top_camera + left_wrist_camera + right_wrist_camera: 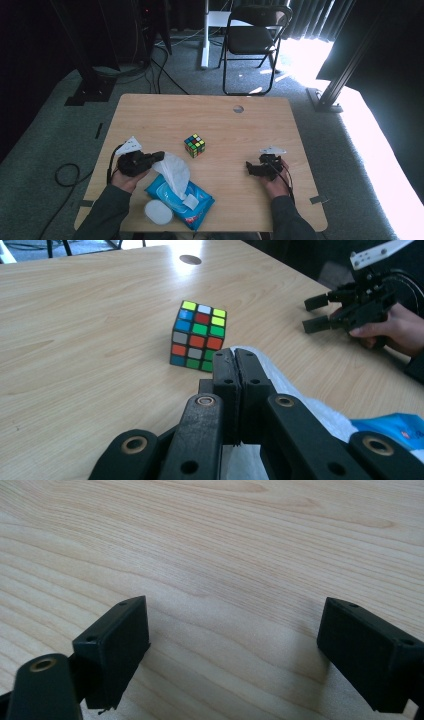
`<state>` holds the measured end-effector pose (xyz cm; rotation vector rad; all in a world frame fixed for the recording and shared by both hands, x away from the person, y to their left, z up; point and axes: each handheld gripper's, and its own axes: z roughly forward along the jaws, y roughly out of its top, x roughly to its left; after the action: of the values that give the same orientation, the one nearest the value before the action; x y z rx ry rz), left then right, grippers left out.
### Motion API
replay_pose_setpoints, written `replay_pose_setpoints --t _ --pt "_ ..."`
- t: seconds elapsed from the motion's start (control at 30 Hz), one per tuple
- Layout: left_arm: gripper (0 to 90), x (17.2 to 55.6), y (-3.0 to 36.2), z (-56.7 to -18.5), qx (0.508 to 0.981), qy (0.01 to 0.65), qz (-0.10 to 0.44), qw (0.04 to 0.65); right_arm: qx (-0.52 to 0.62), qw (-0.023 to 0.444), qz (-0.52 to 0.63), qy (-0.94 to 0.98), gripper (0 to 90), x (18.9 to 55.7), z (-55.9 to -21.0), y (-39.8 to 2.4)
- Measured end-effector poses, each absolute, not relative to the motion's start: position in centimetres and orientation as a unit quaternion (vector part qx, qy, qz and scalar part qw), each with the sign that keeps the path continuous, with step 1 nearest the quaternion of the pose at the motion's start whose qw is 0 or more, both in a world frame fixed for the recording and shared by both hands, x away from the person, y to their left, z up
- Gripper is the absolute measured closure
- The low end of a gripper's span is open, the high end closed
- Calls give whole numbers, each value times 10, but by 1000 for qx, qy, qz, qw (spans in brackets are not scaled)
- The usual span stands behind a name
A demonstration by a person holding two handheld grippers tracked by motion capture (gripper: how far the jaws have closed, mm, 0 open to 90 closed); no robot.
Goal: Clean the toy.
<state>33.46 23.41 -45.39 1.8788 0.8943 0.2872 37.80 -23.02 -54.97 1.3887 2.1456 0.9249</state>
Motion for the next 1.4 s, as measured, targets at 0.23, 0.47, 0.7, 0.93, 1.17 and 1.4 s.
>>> replay_pose_setpoints --t 0.23,0.47,0.7,0.93,1.17,1.4 --pt "891 338 243 -453 764 394 133 493 500 210 333 772 130 378 -550 -230" --pt "891 337 258 -448 741 419 141 505 500 210 333 772 130 378 -550 -230" --pt "883 335 246 -451 753 408 136 498 500 210 333 772 130 378 -550 -230" --pt "868 324 230 -460 778 382 107 487 500 210 333 772 129 378 -550 -230" --pt "818 311 208 -471 809 346 77 469 500 210 333 772 129 378 -550 -230" --pt "541 304 201 -477 823 321 46 467 500 210 333 772 129 378 -550 -230"
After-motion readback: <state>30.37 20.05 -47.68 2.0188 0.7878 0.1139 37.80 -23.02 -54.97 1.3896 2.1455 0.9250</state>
